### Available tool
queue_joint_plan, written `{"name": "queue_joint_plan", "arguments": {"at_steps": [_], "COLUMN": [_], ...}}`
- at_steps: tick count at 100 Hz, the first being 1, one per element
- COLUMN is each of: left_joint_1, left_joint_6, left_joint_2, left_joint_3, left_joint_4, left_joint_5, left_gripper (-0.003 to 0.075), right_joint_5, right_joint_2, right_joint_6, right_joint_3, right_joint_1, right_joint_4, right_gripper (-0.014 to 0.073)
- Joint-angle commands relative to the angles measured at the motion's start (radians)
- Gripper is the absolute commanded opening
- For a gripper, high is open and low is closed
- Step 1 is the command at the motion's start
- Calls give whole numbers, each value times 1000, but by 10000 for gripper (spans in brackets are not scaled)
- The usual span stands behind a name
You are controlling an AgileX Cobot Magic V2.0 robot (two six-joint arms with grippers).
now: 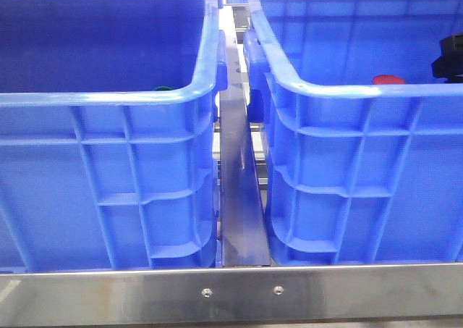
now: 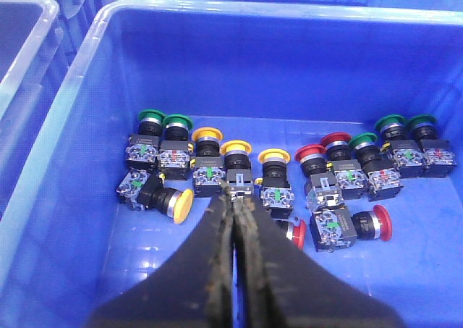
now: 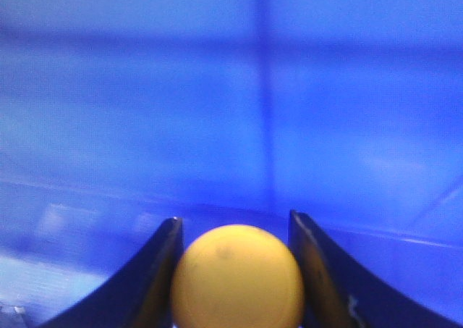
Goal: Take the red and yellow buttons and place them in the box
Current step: 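Lower the yellow button into the other bin and open the right gripper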
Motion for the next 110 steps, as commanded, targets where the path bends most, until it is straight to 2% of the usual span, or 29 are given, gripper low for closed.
{"name": "queue_joint_plan", "arguments": {"at_steps": [1, 35, 57, 64, 85, 110], "left_joint_1": [3, 3, 3, 3, 3, 3], "left_joint_6": [2, 2, 2, 2, 2, 2], "left_joint_2": [7, 7, 7, 7, 7, 7], "left_joint_3": [-25, -25, -25, -25, -25, -25], "left_joint_4": [10, 10, 10, 10, 10, 10], "left_joint_5": [-79, -79, -79, -79, -79, -79], "left_gripper": [-19, -19, -19, -19, -19, -19], "right_joint_5": [45, 40, 39, 39, 14, -69], "right_joint_2": [-23, -23, -69, -92, -203, -449], "right_joint_6": [-20, -20, -19, -18, 1, 44], "right_joint_3": [-29, 40, 40, 40, 57, 174], "right_joint_1": [-6, -6, -6, -6, -6, 6], "right_joint_4": [118, 118, 118, 118, 118, 118], "right_gripper": [256, 274, 531, 575, 584, 582]}}
